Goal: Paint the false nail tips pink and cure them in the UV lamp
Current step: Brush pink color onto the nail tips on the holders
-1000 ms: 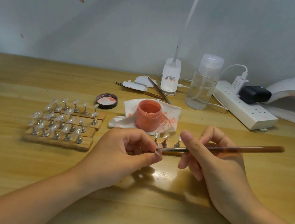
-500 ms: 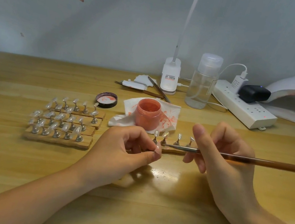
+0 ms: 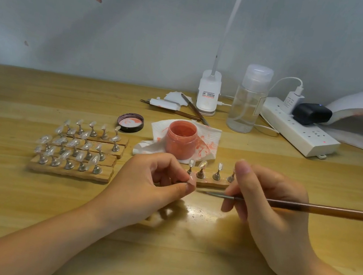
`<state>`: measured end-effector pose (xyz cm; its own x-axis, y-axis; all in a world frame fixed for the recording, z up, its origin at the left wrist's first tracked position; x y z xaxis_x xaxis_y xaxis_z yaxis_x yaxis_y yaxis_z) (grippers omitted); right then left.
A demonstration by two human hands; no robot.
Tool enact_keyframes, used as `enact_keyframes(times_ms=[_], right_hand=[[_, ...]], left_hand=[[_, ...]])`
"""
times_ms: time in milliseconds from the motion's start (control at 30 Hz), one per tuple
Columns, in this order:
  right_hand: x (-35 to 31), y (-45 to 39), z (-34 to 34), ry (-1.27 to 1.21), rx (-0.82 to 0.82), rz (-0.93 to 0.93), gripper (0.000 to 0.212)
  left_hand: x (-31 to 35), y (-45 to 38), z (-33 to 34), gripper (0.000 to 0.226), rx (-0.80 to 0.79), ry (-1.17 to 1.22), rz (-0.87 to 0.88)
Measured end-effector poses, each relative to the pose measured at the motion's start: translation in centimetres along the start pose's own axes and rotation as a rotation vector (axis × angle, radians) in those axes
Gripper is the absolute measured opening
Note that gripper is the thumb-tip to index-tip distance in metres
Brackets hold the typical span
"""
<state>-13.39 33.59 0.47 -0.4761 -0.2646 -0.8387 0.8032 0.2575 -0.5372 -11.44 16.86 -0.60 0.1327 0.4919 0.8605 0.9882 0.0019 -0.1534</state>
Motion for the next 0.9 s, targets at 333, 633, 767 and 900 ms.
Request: enact_keyframes(times_ms=[333, 633, 767, 900], right_hand=[[0.09, 0.20, 0.23, 0.031, -0.012, -0.008, 0.043], [0.54, -0.11, 0.54, 0.027, -0.006, 0.023, 0.035], [0.32, 0.29, 0.42, -0.004, -0.017, 0.023, 0.041], [0.39, -0.14, 0.31, 0.018, 0.052, 0.022, 0.037]], left_hand=[[0.04, 0.00, -0.03, 0.016, 0.009, -0.010, 0.005], [-0.12, -0.04, 0.06, 0.021, 0.019, 0.008, 0.003], [-0.09, -0.04, 0.05, 0.021, 0.028, -0.005, 0.013], [-0.20, -0.10, 0.06, 0.020, 0.011, -0.014, 0.024]])
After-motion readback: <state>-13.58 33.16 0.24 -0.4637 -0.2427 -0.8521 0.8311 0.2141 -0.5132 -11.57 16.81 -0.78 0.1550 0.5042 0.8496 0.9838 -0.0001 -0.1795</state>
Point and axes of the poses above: each hand's wrist, its own y-axis away from the middle knuckle, its own z-axis out of the palm, x = y × z, the point moved 3 cm from there along -y, towards the middle knuckle, and after that the axes turned 12 degrees about -y, right-handed, at the moved point
